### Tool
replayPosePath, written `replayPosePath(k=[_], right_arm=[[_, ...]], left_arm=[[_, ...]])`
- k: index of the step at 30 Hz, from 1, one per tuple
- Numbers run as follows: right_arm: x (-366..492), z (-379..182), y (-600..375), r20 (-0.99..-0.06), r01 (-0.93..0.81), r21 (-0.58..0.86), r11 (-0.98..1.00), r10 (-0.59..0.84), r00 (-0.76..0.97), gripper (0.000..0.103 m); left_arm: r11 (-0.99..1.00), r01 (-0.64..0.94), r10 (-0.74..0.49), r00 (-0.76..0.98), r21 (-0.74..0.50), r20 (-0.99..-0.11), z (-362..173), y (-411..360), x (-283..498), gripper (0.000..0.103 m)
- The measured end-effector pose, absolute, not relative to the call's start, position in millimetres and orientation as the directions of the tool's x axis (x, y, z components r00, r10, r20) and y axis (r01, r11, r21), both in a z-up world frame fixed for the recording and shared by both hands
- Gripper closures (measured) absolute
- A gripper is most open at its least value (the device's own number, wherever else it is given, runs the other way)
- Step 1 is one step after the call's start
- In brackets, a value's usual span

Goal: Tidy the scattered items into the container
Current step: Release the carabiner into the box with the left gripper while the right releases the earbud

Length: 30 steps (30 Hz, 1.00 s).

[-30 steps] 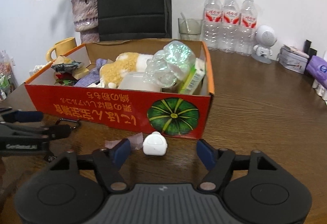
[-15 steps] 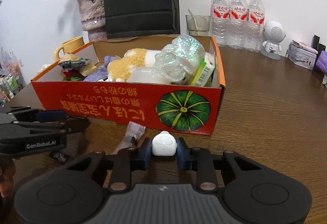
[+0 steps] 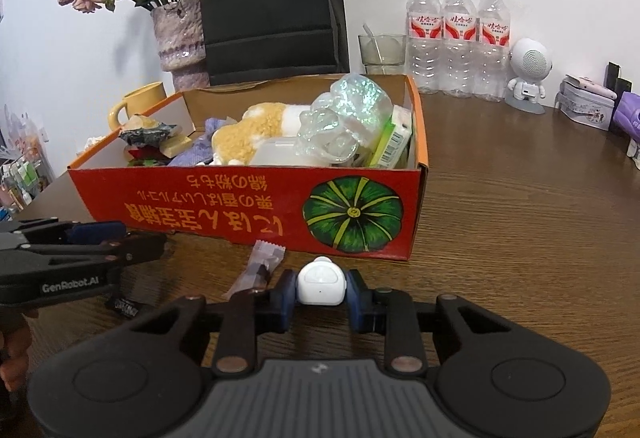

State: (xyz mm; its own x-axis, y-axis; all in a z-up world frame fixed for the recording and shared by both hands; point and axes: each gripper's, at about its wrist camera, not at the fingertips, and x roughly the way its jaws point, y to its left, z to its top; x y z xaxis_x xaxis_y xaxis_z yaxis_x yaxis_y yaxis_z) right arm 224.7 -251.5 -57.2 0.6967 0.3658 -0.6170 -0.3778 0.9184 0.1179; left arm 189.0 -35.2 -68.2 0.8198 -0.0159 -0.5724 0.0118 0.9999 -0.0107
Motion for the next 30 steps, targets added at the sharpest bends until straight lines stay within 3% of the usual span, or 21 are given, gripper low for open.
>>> replayPosePath(k=[10, 18, 30], right_arm=[[200, -22, -250, -0.536, -0.427, 0.139, 0.893, 0.431, 0.726, 0.077], [228, 30, -219, -0.449, -0.469, 0.092, 0.878, 0.458, 0.768, 0.077], [334, 14, -184, -0.505, -0.419, 0.097, 0.903, 0.407, 0.761, 0.077]], left_arm=[[0.997, 0.064, -0.075, 0.878, -0.041, -0.473, -27, -26, 152, 0.05], [0.998, 0.058, -0.065, 0.93, -0.029, -0.362, 20, -17, 187, 0.05], [0.996, -0.02, -0.018, 0.905, -0.085, -0.426, -5, 6, 294, 0.05]])
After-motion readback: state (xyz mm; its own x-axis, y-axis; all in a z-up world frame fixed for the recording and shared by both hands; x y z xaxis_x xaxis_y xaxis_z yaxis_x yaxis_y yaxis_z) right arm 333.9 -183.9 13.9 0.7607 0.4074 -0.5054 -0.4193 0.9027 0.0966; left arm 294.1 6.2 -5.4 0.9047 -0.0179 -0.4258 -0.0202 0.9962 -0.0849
